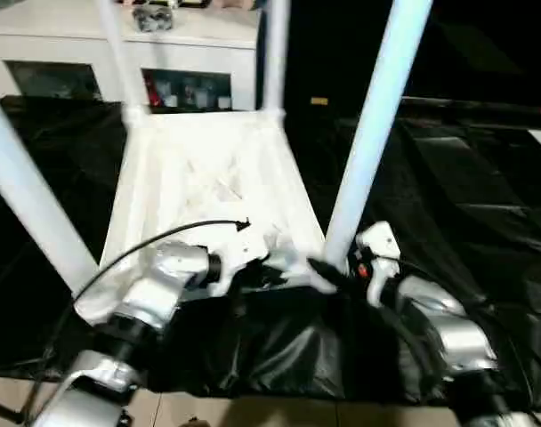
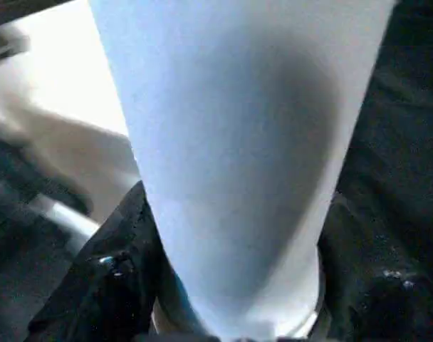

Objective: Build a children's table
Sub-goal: Rotate leg to tighten

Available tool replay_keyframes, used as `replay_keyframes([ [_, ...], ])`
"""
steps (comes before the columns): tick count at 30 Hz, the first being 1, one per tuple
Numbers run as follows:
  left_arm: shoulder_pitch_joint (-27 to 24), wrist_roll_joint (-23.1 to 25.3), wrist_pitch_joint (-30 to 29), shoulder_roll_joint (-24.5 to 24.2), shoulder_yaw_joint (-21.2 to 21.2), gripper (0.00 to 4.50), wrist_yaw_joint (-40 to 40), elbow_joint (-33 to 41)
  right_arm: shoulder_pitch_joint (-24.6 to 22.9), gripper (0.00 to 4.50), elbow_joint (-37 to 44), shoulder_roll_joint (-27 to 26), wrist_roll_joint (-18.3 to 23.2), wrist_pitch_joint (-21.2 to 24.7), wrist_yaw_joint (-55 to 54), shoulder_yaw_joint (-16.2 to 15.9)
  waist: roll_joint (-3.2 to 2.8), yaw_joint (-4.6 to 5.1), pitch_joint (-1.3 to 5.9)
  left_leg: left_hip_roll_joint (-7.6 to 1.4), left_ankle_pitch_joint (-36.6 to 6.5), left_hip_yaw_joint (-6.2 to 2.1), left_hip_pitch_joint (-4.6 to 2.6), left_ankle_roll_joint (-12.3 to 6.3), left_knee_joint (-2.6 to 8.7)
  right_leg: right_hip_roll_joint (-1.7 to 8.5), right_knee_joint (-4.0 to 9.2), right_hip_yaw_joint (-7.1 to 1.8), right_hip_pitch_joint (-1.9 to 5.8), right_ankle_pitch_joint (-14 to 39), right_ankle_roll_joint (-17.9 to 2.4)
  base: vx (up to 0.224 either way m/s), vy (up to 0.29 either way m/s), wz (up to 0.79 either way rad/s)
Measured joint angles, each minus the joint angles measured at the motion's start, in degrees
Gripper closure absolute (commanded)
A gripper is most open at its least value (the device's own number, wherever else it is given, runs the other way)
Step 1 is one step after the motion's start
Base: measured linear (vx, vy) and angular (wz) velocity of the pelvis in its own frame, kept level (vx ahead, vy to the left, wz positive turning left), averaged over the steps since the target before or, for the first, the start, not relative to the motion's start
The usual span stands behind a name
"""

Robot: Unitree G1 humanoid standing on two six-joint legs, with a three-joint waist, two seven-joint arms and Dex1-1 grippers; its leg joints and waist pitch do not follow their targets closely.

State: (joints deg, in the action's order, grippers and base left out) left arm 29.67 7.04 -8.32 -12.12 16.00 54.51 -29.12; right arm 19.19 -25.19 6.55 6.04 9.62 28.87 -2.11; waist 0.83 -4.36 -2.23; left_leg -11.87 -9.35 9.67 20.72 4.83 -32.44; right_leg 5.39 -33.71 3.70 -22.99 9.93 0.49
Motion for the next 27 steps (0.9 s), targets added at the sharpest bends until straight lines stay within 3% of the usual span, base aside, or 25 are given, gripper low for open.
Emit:
replay_keyframes([
  [2, 0.61, 1.35, -1.77, 2.61, -0.19, 4.50, -4.20, -0.56, 2.80, 1.87, -3.33, -3.04, -1.30, -0.23, -8.32, 1.49, -0.17, 0.81, 0.00, 0.01, 0.00, -0.15, 0.00, 0.00, 0.05, 0.00, 0.50, 0.21, 0.03, 0.00, 0.00, 0.000, 0.000, 0.00],
  [4, 0.66, 1.72, -2.50, 3.70, -0.16, 4.50, -5.94, -0.56, 3.55, 1.87, -4.80, -3.57, -1.58, -1.39, -10.66, 1.70, -0.43, 0.99, 0.03, 0.07, 0.00, -0.15, 0.02, -0.01, 0.16, 0.01, 0.80, 0.21, 0.04, 0.00, 0.00, 0.000, 0.000, 0.00],
  [6, 0.66, 1.74, -2.51, 3.74, -0.11, 4.50, -6.11, -0.56, 3.54, 1.31, -5.03, -3.67, -1.70, -2.13, -10.92, 1.70, -0.48, 1.00, 0.03, 0.09, -0.01, -0.10, 0.01, -0.01, 0.15, 0.02, 0.79, 0.13, 0.05, 0.00, 0.00, 0.000, 0.000, 0.00],
  [12, 0.84, 1.74, -1.73, 3.02, 0.48, 4.50, -4.55, -0.24, 2.68, 0.70, -4.35, -2.59, -3.34, -3.00, -7.11, 1.25, -0.49, 0.84, 0.02, 0.06, -0.01, -0.09, 0.13, -0.02, 0.17, 0.00, 0.72, 0.10, -0.01, -0.01, -0.02, 0.000, 0.000, 0.00],
  [18, -0.22, -0.75, 1.64, -1.43, 1.35, 4.50, 4.11, 1.93, 0.72, 0.70, -1.46, 3.38, -1.29, -4.93, 5.94, -2.62, -0.50, 0.20, 0.01, 0.01, 0.00, 0.04, 0.27, -0.01, 0.17, -0.02, 0.54, -0.01, -0.09, -0.91, -0.13, 0.009, -0.002, 0.01],
  [22, -0.31, -3.13, 3.31, -4.37, 1.34, 4.50, 9.92, 2.44, -1.34, 0.70, 2.75, 9.44, 0.53, -5.10, 18.01, -5.18, -0.51, -1.05, 0.01, -0.08, 0.00, 0.16, 0.35, -0.01, 0.34, -0.10, 0.48, 0.04, -0.14, -0.92, -0.22, 0.053, -0.007, 0.03],
  [27, -0.30, -4.39, 4.80, -6.59, 1.23, 4.50, 15.49, 2.38, -2.27, 0.70, 5.49, 14.03, 2.27, -4.15, 28.29, -6.88, -0.47, -1.69, 0.01, -0.08, -0.02, 0.25, 0.45, -0.06, 0.15, -0.08, 0.51, 0.00, -0.14, -0.67, -0.29, 0.011, 0.000, 0.01],
])
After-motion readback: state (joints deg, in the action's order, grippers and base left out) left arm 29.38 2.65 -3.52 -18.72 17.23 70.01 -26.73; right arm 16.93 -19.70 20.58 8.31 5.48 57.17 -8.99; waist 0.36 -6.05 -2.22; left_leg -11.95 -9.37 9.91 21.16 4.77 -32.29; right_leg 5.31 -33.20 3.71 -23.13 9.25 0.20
